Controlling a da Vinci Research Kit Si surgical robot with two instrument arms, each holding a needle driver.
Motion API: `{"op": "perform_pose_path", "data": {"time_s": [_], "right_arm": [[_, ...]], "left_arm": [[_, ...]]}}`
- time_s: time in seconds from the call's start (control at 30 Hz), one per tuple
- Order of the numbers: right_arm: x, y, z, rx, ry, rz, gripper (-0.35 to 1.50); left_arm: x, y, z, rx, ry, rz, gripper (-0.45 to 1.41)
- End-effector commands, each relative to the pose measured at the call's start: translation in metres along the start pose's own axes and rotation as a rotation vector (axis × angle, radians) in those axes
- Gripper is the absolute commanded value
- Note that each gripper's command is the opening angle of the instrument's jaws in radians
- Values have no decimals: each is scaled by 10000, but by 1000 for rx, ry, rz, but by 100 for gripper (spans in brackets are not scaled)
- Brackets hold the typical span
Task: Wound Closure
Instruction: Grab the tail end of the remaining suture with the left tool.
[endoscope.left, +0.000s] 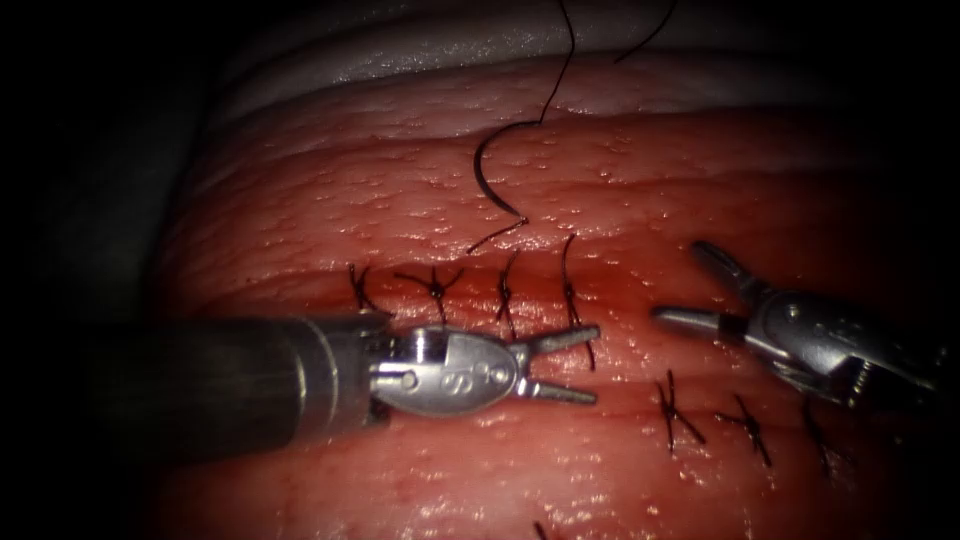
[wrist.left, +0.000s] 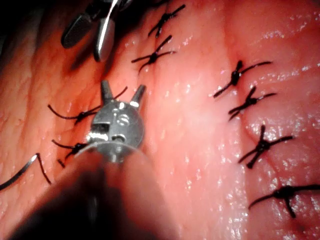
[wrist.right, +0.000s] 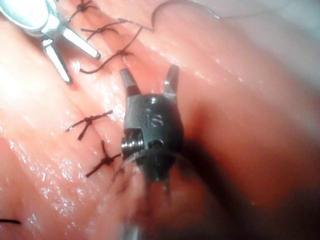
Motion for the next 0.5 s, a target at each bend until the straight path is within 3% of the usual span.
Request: {"op": "perform_pose_path", "data": {"time_s": [0.03, 0.1, 0.17, 0.23, 0.43, 0.47, 0.5], "right_arm": [[-4, -7, 8, 3, 2, -3, 98], [-4, -7, 8, 2, 2, -3, 98], [-4, -7, 8, 2, 2, -3, 98], [-4, -7, 8, 2, 2, -3, 98], [-3, -11, 7, 52, 17, -33, 93], [-3, -12, 10, 96, 37, -98, 94], [-4, -13, 11, 113, 45, -122, 111]], "left_arm": [[-5, -3, 9, -2, 0, 1, 17], [-6, -4, 10, -2, 0, 0, 15], [-6, -6, 11, -2, 2, 0, -5], [-6, -8, 10, -4, 3, -1, -45], [-6, -14, -2, -29, 5, -5, -45], [-6, -14, -4, -31, 6, -6, -45], [-5, -15, -5, -34, 9, -6, -45]]}}
